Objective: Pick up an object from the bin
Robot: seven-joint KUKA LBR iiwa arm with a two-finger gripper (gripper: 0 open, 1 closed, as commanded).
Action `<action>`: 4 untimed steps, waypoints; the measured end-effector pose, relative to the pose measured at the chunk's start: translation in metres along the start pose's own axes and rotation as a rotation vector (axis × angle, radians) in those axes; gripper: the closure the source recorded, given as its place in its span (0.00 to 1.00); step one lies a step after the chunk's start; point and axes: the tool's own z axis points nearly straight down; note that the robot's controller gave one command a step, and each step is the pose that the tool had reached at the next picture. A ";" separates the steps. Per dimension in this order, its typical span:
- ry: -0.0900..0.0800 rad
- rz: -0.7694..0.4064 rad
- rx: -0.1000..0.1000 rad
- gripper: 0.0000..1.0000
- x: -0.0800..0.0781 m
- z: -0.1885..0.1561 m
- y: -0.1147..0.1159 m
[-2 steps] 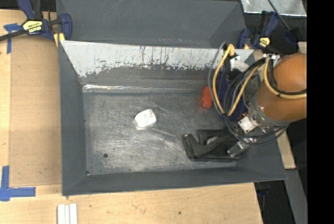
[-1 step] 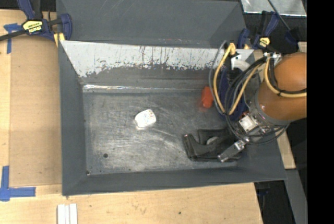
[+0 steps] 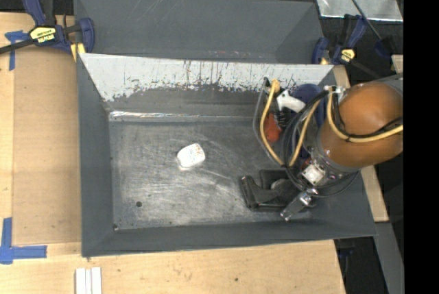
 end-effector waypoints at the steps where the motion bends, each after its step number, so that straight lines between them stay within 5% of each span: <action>1: -0.010 -0.004 -0.009 0.00 0.007 0.001 -0.006; 2: -0.009 -0.246 -0.011 0.00 0.009 0.001 -0.020; 3: 0.020 -0.538 -0.027 0.00 -0.002 0.012 -0.034; 4: 0.019 -0.538 -0.028 1.00 -0.002 0.012 -0.034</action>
Offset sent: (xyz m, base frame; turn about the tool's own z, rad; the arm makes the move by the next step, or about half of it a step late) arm 0.0103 -0.0022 -0.0015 -0.0066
